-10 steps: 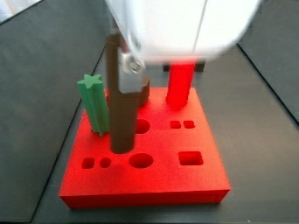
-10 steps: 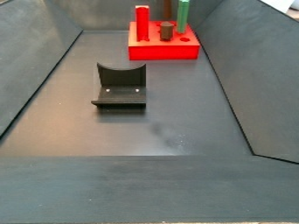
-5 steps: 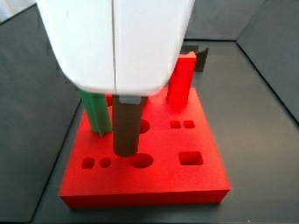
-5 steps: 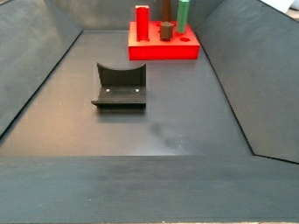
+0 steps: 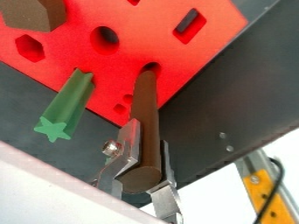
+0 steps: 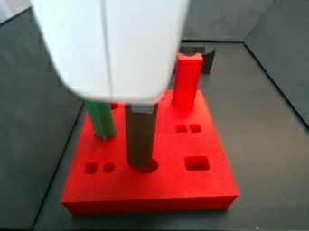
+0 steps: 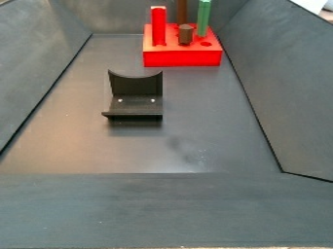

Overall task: Pick up the oval object. Move up. Move to above the board. Insert the oval object.
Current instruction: Insert the oval object.

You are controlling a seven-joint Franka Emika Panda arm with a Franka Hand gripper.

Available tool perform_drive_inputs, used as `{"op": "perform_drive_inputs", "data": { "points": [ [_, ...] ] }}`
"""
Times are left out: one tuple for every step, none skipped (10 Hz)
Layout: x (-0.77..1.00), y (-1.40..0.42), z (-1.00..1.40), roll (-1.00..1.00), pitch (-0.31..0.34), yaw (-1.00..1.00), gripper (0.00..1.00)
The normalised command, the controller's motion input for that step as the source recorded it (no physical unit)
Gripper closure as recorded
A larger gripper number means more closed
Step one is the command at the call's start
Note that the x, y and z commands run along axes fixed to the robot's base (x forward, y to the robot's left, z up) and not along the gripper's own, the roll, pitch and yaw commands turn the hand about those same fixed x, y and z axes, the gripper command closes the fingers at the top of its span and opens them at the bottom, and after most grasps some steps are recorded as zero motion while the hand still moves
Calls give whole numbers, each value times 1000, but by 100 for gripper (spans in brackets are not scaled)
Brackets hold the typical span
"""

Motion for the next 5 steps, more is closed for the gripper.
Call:
{"op": "perform_drive_inputs", "data": {
  "points": [
    [346, -57, -177, 57, 14, -177, 100],
    [300, 0, -74, 0, 0, -163, 100],
    [323, 0, -49, 0, 1, -160, 100],
    [314, 0, -51, 0, 0, -180, 100],
    [0, 0, -174, 100, 44, -109, 100]
  ]
}}
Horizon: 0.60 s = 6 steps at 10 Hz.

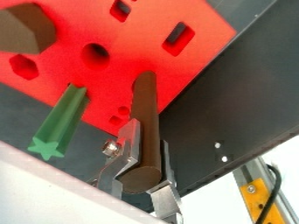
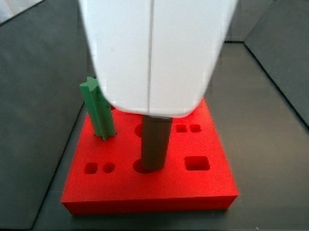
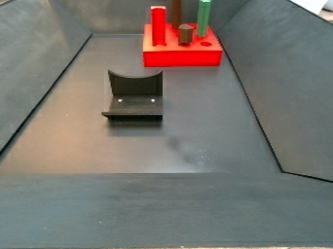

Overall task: Pick up the oval object. Move up. Move to above the board. Insert the oval object.
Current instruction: Insert the oval object.

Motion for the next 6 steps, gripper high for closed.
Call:
{"op": "perform_drive_inputs", "data": {
  "points": [
    [-137, -3, -200, 233, 76, -103, 100],
    [-271, -109, -134, 207, 71, -171, 100],
    [-314, -160, -94, 157, 29, -191, 100],
    [-260, -94, -123, 130, 3, -134, 100],
    [-51, 0, -146, 81, 0, -9, 100],
    [0, 0, -157, 81, 0, 0, 100]
  ]
}}
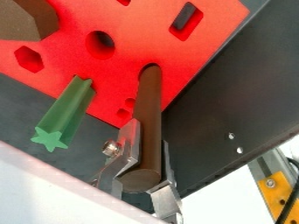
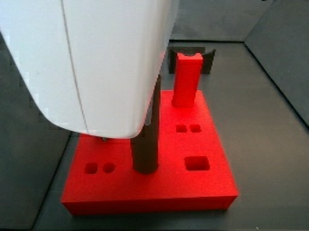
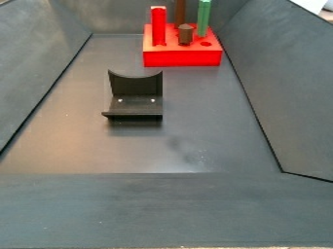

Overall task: Pick up the oval object. Move up. Move to above the board. Insert the oval object.
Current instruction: Insert the oval object.

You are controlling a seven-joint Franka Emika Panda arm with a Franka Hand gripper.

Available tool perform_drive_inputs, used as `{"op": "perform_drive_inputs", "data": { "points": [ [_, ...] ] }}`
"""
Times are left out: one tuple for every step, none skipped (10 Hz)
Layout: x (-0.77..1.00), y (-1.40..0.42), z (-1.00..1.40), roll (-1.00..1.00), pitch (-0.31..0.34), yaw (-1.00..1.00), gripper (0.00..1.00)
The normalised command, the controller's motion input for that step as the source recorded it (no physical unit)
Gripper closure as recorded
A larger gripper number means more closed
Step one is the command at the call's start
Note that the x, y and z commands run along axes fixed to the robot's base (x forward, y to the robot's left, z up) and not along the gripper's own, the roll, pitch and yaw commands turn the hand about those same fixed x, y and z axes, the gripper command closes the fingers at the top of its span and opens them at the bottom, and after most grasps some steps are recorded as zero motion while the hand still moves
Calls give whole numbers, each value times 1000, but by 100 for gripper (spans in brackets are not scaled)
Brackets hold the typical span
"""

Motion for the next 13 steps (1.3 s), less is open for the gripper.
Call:
{"op": "perform_drive_inputs", "data": {
  "points": [
    [3, 86, -149, 67, 0, 71, 100],
    [91, 83, -140, 104, 17, 146, 100],
    [54, 100, -183, 104, 0, 217, 100],
    [0, 31, -229, 130, 0, 220, 100],
    [0, 0, -443, 160, 0, 129, 100],
    [0, -46, -743, 209, -17, 66, 100],
    [37, 0, -769, 231, -11, 23, 100],
    [97, 0, -649, 239, 0, 23, 100],
    [131, 109, -531, 217, 0, 69, 100],
    [240, 277, -386, 121, 27, 91, 100],
    [374, 437, -274, 0, 20, 126, 100],
    [80, 146, -103, -147, -17, 0, 100],
    [0, 0, 0, -4, 0, 0, 100]
  ]
}}
